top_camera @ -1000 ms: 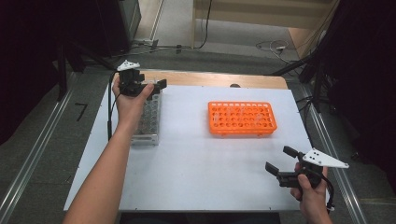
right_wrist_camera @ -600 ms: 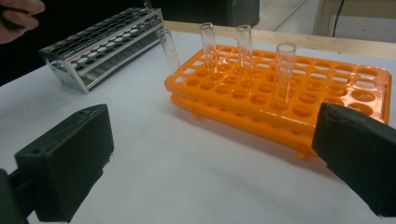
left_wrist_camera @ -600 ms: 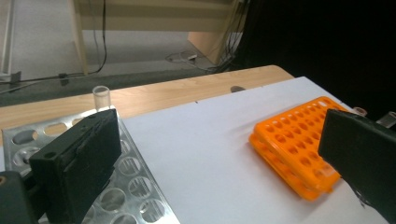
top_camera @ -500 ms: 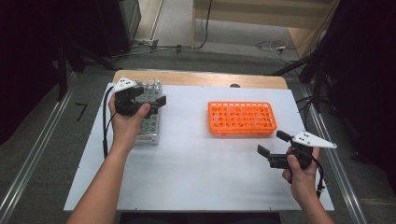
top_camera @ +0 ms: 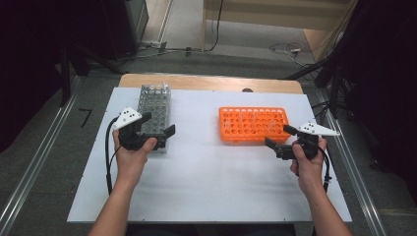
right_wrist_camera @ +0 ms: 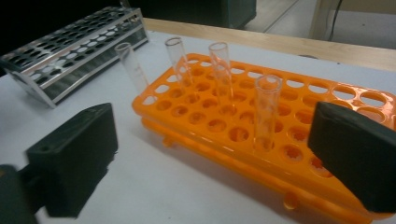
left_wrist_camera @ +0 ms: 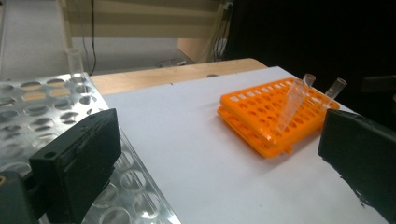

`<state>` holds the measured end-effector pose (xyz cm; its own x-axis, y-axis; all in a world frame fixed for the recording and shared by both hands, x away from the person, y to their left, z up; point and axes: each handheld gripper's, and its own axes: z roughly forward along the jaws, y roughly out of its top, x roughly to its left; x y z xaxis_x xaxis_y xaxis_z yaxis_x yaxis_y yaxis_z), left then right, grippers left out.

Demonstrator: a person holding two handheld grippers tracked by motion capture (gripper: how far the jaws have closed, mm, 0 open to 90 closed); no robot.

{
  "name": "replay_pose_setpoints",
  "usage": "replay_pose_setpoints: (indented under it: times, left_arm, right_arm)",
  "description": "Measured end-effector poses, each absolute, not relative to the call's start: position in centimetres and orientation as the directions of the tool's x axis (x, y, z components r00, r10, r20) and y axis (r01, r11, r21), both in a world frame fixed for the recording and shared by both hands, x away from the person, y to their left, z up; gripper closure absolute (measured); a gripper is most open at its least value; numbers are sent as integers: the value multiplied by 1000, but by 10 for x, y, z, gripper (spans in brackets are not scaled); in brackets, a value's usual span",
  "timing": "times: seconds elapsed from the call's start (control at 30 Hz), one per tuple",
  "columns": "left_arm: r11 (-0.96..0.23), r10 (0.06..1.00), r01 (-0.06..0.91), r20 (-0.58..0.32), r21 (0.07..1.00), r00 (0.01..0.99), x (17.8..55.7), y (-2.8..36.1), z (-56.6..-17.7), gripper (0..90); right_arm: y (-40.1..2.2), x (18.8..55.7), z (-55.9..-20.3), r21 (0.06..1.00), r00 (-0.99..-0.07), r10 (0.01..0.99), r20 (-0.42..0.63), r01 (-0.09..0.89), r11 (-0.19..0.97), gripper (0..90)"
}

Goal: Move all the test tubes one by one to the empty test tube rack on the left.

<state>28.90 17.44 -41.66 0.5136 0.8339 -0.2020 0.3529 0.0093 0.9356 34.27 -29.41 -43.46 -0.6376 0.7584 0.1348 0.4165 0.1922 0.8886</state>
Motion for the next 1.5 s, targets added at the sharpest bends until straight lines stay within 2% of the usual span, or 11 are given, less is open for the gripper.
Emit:
replay_pose_setpoints:
  times: [0.2,0.23,0.37,0.4,0.43,0.47,0.5,0.57,0.87,0.97,1.5]
  left_arm:
    - [-28,816,366,-190,930,545,280,163,-425,0]
    - [-32,814,371,-191,928,548,280,162,-426,0]
    - [-36,805,377,-197,926,559,279,156,-431,0]
    - [-45,804,377,-191,925,564,278,154,-431,0]
    - [-50,800,378,-189,924,569,278,153,-432,0]
    - [-51,799,379,-190,924,571,278,151,-433,0]
    - [-55,796,380,-189,923,575,278,149,-433,0]
    - [-60,792,381,-188,923,580,277,147,-433,0]
    - [-69,779,381,-189,922,598,276,139,-435,0]
    - [-80,778,379,-180,922,602,276,137,-435,0]
    - [-93,768,363,-165,927,619,272,131,-431,0]
  right_arm:
    - [-292,361,-448,869,-620,774,130,447,213,76]
    - [-290,366,-453,868,-615,778,130,450,211,135]
    - [-287,372,-460,857,-590,797,134,472,206,223]
    - [-283,375,-464,856,-576,806,136,478,197,291]
    - [-283,375,-464,856,-576,806,136,478,197,291]
    - [-280,378,-466,855,-556,823,121,479,198,361]
    - [-280,378,-466,855,-556,823,121,479,198,361]
    - [-279,380,-469,860,-536,837,107,473,193,481]
    - [-275,380,-475,864,-506,861,48,454,218,706]
    - [-274,380,-475,865,-501,865,26,446,232,732]
    - [-285,367,-451,908,-529,844,92,392,147,737]
